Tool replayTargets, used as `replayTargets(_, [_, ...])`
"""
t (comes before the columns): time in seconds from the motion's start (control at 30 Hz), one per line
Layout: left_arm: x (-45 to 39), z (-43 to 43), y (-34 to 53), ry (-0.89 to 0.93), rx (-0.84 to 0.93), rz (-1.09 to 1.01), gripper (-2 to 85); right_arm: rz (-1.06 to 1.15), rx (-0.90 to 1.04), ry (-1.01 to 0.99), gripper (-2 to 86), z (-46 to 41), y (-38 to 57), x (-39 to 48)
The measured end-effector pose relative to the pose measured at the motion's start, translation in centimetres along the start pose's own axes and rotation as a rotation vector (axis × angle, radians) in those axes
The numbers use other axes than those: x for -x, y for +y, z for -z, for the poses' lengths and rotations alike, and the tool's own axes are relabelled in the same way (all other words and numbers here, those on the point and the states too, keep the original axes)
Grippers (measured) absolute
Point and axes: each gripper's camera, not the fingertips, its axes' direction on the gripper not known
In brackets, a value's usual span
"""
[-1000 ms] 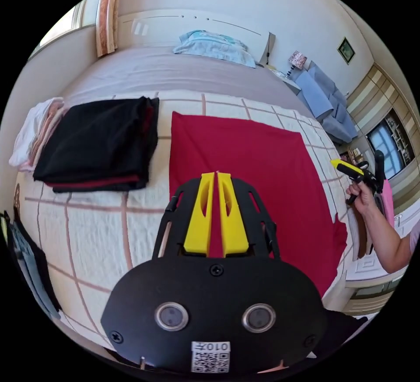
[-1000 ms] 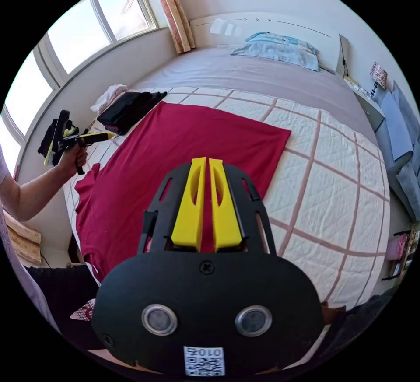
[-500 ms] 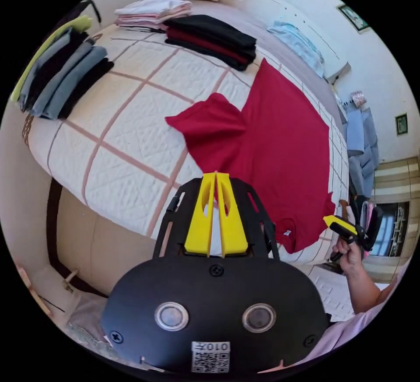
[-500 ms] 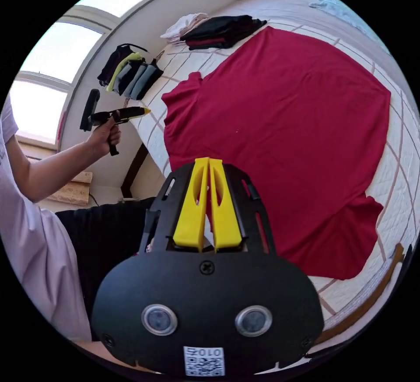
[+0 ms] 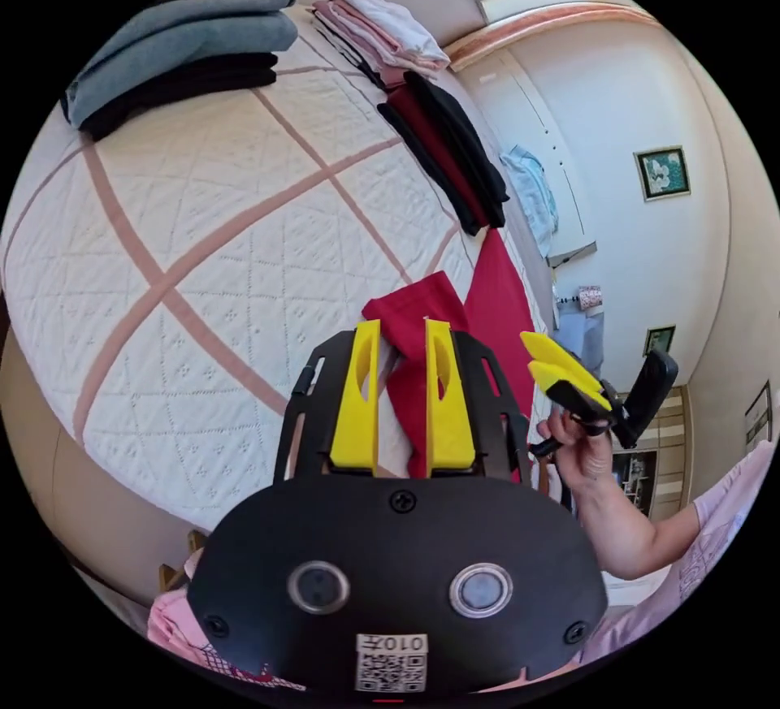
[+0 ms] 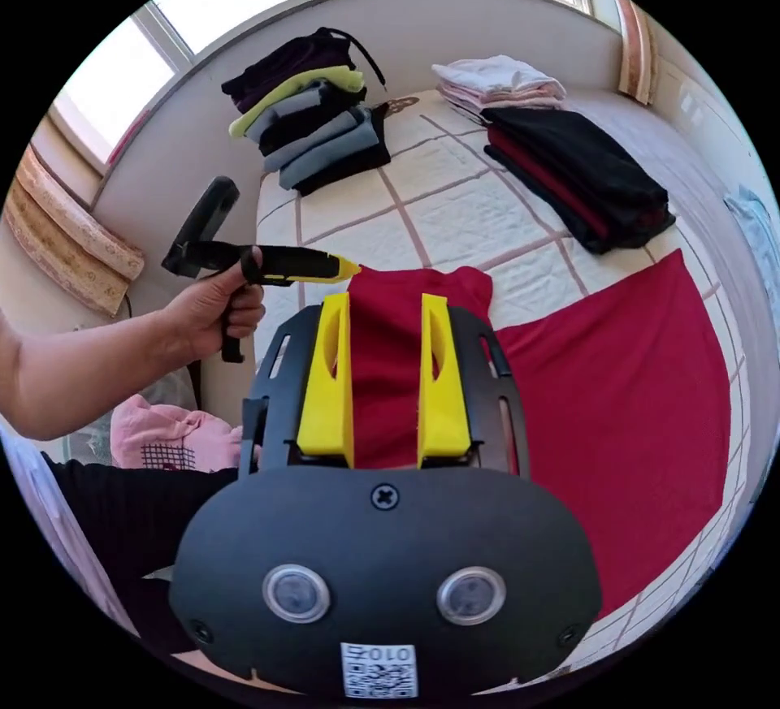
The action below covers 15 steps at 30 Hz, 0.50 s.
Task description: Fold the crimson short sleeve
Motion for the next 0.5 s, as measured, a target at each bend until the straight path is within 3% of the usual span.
replayTargets(0.13, [1.5, 0.4, -3.9, 0.048, 0.063, -0.05, 7.1, 0.007, 0.028, 0.193, 11.9, -2.7, -3.0, 7.3])
replayTargets(0.3, [2.7, -0.1, -9.0, 0.079, 0.207, -0.153, 7.4, -0.053, 0.071, 0.238, 11.4, -4.9, -7.8, 10.7])
replayTargets(0.4, [2.8, 1.1, -10.6, 0.018, 0.169, -0.161, 8.0, -0.055, 0.165, 0.275, 7.7, -7.1, -8.4, 11.4])
replayTargets(0.5, [3.8, 0.9, -11.5, 0.047, 0.188, -0.082, 9.7, -0.113, 0.015, 0.246, 4.0, -3.8, -7.8, 11.1])
